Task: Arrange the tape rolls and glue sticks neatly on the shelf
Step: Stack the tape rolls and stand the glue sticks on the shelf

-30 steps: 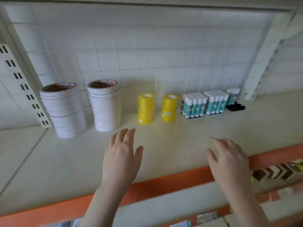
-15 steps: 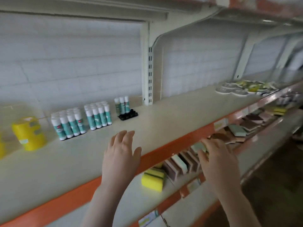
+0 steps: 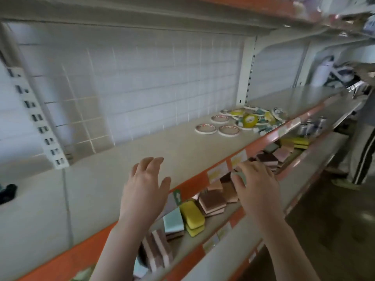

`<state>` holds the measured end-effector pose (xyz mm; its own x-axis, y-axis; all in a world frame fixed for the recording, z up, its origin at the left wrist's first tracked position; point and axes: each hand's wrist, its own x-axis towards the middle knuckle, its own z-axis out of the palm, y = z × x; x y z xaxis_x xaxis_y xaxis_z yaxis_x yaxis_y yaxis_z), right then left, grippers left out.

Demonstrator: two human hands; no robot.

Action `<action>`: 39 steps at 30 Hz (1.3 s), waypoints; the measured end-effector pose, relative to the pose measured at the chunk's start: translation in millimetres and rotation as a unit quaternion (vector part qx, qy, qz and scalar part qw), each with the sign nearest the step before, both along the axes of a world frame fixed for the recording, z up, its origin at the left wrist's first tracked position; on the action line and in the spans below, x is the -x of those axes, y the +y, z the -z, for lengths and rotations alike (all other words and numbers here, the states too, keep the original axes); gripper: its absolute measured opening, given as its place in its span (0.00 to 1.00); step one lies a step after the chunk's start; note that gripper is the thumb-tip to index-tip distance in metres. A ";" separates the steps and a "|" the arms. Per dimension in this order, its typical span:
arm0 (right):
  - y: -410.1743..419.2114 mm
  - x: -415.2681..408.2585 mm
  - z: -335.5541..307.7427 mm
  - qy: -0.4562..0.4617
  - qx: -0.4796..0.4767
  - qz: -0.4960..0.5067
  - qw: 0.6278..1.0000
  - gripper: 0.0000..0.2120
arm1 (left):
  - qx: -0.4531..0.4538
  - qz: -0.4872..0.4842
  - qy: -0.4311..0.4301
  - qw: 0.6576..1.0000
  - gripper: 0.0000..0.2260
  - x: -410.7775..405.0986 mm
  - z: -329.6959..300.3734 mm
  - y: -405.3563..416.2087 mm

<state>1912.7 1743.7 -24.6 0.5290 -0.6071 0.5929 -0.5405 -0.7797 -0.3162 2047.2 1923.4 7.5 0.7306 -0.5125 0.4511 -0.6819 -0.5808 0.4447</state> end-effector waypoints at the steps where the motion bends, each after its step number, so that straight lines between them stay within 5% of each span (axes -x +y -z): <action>1: -20.7 -6.4 1.5 -0.006 0.007 -0.001 1.000 0.10 | 0.005 -0.003 -0.002 1.000 0.21 -5.2 1.6 -21.4; 11: -204.6 -50.7 -14.2 0.008 -0.015 -0.018 1.000 0.10 | 0.001 -0.024 0.011 1.000 0.20 -36.9 -9.4 -197.6; 20: -377.6 -81.5 -9.3 -0.048 0.024 -0.153 0.987 0.10 | 0.019 -0.165 0.006 0.986 0.18 -30.8 12.2 -329.7; 25: -461.1 -95.0 -13.4 0.028 -0.003 -0.214 0.976 0.13 | 0.015 -0.225 0.046 0.973 0.18 -20.9 15.0 -402.6; 31: -503.0 -106.9 -17.5 0.115 -0.042 -0.298 0.947 0.25 | 0.004 -0.261 0.046 0.964 0.17 -19.2 9.9 -448.4; 39: -517.1 -109.2 -14.6 0.095 0.084 -0.368 0.921 0.33 | -0.001 -0.263 0.046 0.964 0.17 -20.4 8.8 -476.6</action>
<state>2021.9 1226.7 -10.1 0.8644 0.0495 0.5004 0.1215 -0.9862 -0.1123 2067.6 1446.8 -1.3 0.9262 -0.0611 0.3720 -0.2511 -0.8360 0.4880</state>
